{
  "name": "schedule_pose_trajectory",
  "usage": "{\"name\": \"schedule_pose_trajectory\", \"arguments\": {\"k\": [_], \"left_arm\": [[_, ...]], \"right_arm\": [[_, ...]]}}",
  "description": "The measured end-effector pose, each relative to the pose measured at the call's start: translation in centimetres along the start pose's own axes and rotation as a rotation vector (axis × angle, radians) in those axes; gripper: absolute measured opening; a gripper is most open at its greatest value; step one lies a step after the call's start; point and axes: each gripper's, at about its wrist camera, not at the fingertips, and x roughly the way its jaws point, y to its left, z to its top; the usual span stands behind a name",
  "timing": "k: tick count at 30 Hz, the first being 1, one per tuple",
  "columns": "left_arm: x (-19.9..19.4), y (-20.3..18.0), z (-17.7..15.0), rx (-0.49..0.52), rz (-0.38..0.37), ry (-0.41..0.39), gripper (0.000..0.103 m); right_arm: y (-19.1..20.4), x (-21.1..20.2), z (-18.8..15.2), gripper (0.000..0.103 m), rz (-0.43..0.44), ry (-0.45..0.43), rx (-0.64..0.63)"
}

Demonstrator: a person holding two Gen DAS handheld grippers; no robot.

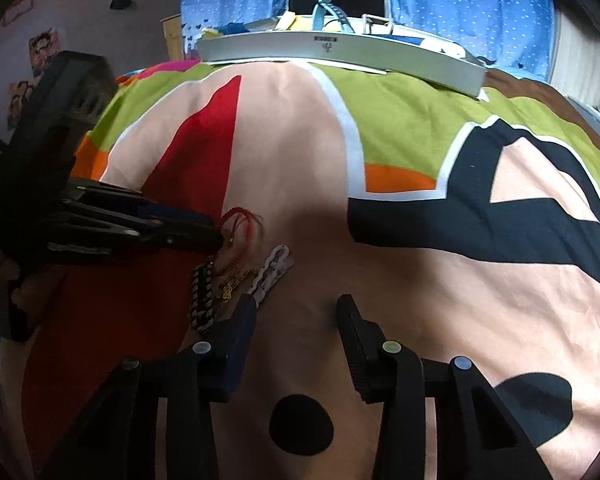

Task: Organize jewelry
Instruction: 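Grasp the red string bracelet with the left tool while the right tool grasps the silver clip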

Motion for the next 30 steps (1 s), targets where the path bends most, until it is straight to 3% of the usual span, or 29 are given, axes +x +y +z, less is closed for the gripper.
{"name": "schedule_pose_trajectory", "arguments": {"k": [3, 8, 26, 28, 30], "left_arm": [[0.5, 0.4, 0.2, -0.01, 0.022, 0.022, 0.01], [0.8, 0.9, 0.5, -0.029, 0.028, 0.039, 0.009], [-1.8, 2.1, -0.9, -0.134, 0.136, -0.03, 0.005], [-2.0, 2.0, -1.1, -0.13, 0.144, -0.033, 0.005], [-2.1, 1.8, -1.2, -0.126, 0.153, -0.039, 0.005]], "right_arm": [[0.1, 0.7, 0.2, 0.04, 0.0, 0.015, -0.013], [0.1, 1.1, 0.6, 0.04, 0.007, 0.019, -0.015], [1.5, 4.6, 2.9, 0.04, 0.053, 0.085, -0.097], [1.6, 4.7, 2.8, 0.037, 0.065, 0.084, -0.091], [1.7, 4.7, 2.5, 0.026, 0.093, 0.088, -0.062]]}}
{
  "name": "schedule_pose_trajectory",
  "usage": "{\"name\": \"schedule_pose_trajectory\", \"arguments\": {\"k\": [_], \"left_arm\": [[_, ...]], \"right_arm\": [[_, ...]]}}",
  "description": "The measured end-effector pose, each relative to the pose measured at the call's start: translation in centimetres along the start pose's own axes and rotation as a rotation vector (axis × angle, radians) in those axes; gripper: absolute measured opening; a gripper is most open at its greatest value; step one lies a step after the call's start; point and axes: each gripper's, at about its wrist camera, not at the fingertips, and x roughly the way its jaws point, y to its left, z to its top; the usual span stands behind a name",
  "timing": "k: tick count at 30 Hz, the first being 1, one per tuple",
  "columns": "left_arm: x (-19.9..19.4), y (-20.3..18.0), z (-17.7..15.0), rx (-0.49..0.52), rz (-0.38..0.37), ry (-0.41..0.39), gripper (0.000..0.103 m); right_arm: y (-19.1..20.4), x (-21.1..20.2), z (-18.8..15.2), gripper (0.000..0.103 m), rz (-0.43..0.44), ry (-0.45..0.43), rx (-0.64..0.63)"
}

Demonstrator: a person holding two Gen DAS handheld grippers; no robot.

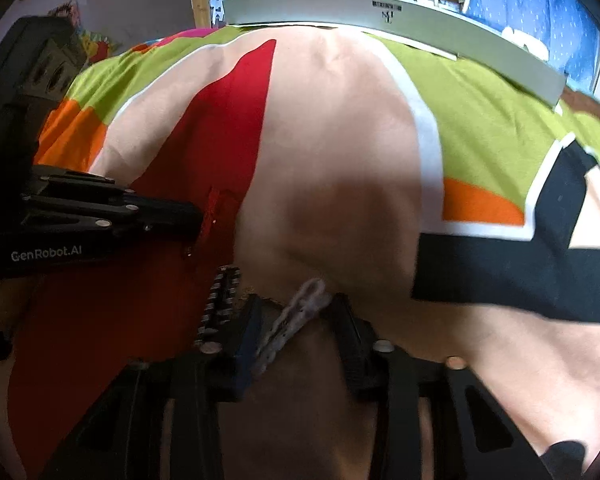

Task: Organize jewelry
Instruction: 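Grasp the red string bracelet with the left tool while the right tool grasps the silver clip, then carry the red bracelet and silver clip into the tray and open both tools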

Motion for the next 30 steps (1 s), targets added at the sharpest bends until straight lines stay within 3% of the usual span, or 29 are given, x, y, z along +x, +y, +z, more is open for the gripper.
{"name": "schedule_pose_trajectory", "arguments": {"k": [4, 18, 30], "left_arm": [[-0.6, -0.3, -0.4, 0.013, 0.022, -0.029, 0.005], [-3.9, -3.7, -1.7, 0.07, 0.028, -0.155, 0.005], [-7.1, -4.8, -2.8, 0.056, 0.017, -0.227, 0.005]], "right_arm": [[-0.7, -0.4, -0.6, 0.016, 0.031, -0.024, 0.078], [-1.1, -6.7, -4.0, 0.016, 0.044, -0.243, 0.206], [-1.9, -9.6, -4.6, 0.016, 0.094, -0.317, 0.307]]}}
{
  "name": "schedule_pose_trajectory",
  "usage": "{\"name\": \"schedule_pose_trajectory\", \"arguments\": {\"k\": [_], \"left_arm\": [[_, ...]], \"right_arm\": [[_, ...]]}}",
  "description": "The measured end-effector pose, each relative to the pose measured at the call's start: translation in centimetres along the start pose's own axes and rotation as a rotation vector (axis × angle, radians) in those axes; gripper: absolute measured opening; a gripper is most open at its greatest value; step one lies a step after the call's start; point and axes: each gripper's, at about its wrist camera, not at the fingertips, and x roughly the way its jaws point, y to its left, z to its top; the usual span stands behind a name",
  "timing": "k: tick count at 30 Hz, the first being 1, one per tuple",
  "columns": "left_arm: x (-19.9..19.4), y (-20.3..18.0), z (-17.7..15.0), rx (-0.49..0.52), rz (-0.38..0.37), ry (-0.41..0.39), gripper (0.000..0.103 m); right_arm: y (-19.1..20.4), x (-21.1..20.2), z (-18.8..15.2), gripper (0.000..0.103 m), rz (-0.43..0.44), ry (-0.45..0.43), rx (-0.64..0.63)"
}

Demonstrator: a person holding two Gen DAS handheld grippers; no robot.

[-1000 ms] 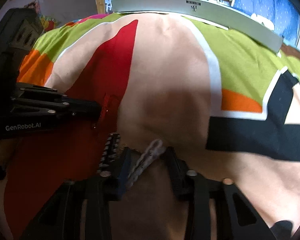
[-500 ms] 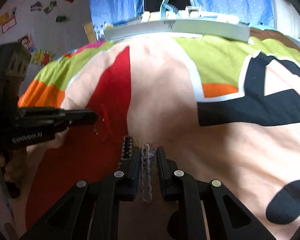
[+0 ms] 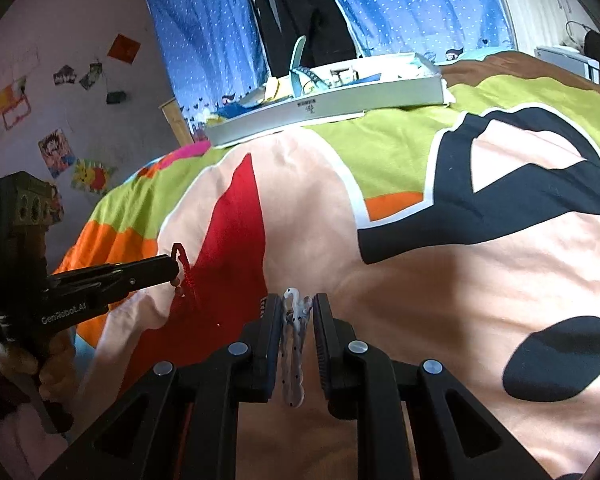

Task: Organize jewelry
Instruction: 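Carry the red bracelet and silver clip into the tray and open both tools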

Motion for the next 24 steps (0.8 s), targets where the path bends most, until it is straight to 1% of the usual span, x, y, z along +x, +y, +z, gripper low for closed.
{"name": "schedule_pose_trajectory", "arguments": {"k": [1, 5, 8, 13, 15, 19, 22, 24], "left_arm": [[-0.1, -0.2, 0.5, -0.002, -0.018, -0.001, 0.005], [-0.6, -0.3, 2.8, -0.003, -0.039, -0.026, 0.005], [-0.6, 0.1, 5.3, -0.02, -0.045, -0.05, 0.005], [-0.2, 1.5, 10.8, -0.053, -0.008, -0.109, 0.005], [0.3, 2.4, 13.1, -0.079, 0.019, -0.134, 0.005], [2.0, 4.3, 16.7, -0.13, 0.072, -0.157, 0.005], [3.3, 5.3, 18.7, -0.156, 0.114, -0.167, 0.005], [4.2, 5.8, 19.5, -0.17, 0.133, -0.169, 0.005]], "right_arm": [[0.0, -0.3, 0.1, 0.016, -0.001, -0.005, -0.003], [0.0, -2.0, 1.1, 0.016, -0.005, -0.028, -0.038], [-0.3, -2.3, 3.1, 0.016, -0.003, -0.044, -0.058], [-1.5, -1.4, 7.9, 0.016, 0.003, -0.08, -0.06], [-2.1, -0.8, 10.3, 0.016, 0.001, -0.097, -0.067], [-3.1, 0.8, 14.8, 0.016, -0.024, -0.12, -0.092], [-3.8, 2.5, 18.2, 0.016, -0.047, -0.138, -0.101], [-4.2, 3.5, 19.7, 0.016, -0.053, -0.151, -0.106]]}}
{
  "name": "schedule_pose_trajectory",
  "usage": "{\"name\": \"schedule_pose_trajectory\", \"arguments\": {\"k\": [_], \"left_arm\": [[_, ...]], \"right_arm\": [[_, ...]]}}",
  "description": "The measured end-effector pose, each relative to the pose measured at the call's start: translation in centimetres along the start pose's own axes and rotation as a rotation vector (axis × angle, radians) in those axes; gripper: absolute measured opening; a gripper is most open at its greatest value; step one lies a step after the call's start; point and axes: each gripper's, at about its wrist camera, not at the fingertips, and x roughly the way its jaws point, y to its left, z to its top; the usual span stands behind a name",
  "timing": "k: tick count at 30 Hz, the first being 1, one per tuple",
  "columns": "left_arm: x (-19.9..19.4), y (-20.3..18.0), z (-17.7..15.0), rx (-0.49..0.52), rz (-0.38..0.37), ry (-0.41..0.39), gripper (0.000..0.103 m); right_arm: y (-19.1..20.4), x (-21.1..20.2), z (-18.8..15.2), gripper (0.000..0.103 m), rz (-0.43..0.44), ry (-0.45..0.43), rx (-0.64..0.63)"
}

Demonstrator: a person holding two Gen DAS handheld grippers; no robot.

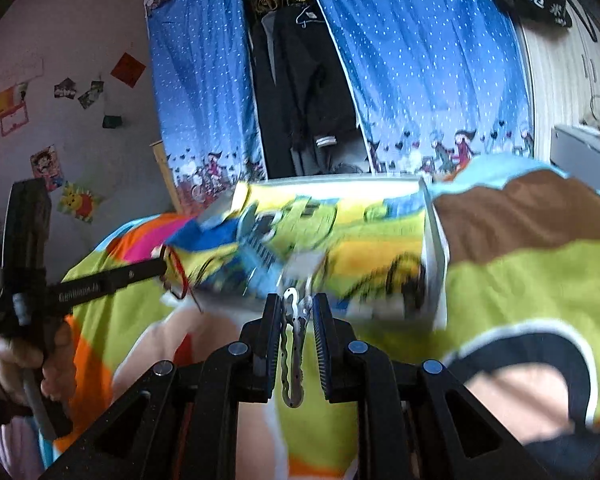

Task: Organize jewelry
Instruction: 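Carry the red bracelet and silver clip into the tray and open both tools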

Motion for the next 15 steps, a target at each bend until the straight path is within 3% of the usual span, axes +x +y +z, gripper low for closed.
{"name": "schedule_pose_trajectory", "arguments": {"k": [7, 12, 15], "left_arm": [[4.1, 0.9, 1.8, -0.05, 0.061, 0.025, 0.005], [6.0, 1.7, 1.6, -0.093, 0.09, 0.064, 0.005], [6.5, 1.6, 1.1, -0.061, 0.091, 0.062, 0.005]], "right_arm": [[-2.3, 4.3, 1.8, 0.016, -0.034, -0.016, 0.043], [-4.0, 6.2, 1.2, 0.016, -0.043, 0.005, 0.084], [-4.2, 6.4, 0.5, 0.016, -0.044, 0.016, 0.082]]}}
